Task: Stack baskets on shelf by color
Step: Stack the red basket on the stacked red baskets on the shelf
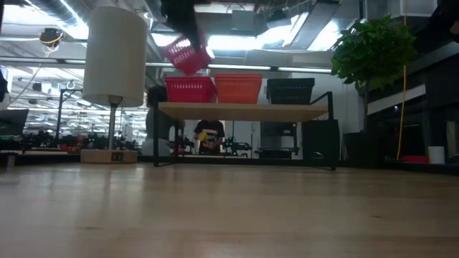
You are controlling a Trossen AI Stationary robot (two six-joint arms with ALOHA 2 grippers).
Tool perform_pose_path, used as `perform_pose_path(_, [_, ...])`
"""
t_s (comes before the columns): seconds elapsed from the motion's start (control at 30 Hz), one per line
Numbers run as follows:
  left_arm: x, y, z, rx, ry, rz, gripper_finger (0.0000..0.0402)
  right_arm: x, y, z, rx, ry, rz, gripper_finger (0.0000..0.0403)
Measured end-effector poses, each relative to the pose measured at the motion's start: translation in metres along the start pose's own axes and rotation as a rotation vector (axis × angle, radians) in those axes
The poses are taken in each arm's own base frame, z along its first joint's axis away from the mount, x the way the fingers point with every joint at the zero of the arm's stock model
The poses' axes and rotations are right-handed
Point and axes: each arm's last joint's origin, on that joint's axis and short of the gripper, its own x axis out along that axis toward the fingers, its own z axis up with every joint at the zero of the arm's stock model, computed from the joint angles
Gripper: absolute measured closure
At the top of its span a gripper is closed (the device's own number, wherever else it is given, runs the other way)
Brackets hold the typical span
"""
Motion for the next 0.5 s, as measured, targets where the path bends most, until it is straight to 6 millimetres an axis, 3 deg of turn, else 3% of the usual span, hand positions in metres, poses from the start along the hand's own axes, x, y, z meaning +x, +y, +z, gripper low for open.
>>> perform_pose_path(0.1, [0.02,0.016,-0.009,-0.034,0.035,-0.039,0.0402,0.0,0.0,0.0,0.0,0.0,0.0,0.0265])
perform_pose_path(0.23, [0.042,0.02,-0.012,-0.048,0.079,-0.07,0.0402,0.0,0.0,0.0,0.0,0.0,0.0,0.0265])
perform_pose_path(0.5, [0.05,0.013,-0.009,-0.073,0.099,-0.093,0.0401,0.0,0.0,0.0,0.001,0.007,0.004,0.0265])
